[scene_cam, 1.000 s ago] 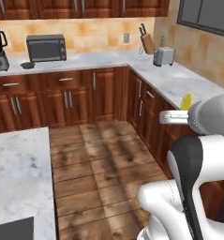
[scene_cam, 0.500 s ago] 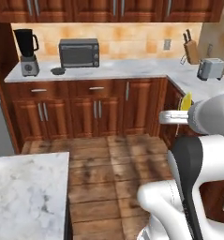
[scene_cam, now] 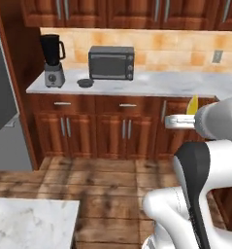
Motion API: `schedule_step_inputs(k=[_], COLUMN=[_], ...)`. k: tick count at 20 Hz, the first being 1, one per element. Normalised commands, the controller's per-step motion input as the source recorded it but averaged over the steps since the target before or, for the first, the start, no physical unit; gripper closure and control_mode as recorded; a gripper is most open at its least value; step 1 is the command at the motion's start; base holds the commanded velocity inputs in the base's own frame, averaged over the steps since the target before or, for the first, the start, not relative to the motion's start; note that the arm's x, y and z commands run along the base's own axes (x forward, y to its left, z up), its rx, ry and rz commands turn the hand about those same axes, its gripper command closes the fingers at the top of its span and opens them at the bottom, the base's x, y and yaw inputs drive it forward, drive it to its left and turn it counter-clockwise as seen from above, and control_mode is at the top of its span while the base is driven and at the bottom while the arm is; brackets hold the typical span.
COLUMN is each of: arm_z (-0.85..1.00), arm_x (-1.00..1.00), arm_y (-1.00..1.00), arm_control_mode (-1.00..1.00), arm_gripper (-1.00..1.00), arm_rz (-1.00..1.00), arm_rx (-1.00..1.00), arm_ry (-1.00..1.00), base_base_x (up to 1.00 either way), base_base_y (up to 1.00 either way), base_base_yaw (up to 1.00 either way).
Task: Grab the lemon wedges from the fridge, place them in the blender, close the lid, and turn on the blender to create a marinade.
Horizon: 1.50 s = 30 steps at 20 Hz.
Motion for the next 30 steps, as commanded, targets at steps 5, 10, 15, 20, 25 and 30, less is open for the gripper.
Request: schedule_step_inputs(k=[5,10,15,20,25,30], arm_z=[0.0,0.0,0.0,0.0,0.0,0.0], arm_x=[0.0,0.0,0.0,0.0,0.0,0.0], arm_y=[0.0,0.0,0.0,0.0,0.0,0.0], arm_control_mode=[1.0,1.0,1.0,1.0,1.0,1.0], arm_gripper=[1.0,1.0,1.0,1.0,1.0,1.0], arm_rz=[0.0,0.0,0.0,0.0,0.0,0.0], arm_rx=[0.0,0.0,0.0,0.0,0.0,0.0], arm_ry=[0.0,0.0,0.0,0.0,0.0,0.0], base_base_x=[1.0,1.0,1.0,1.0,1.0,1.0], base_base_y=[-0.16,-0.12,-0.05,0.06,0.39,0.62], base_base_yaw=[0.32,0.3,0.24,0.15,0.0,0.0])
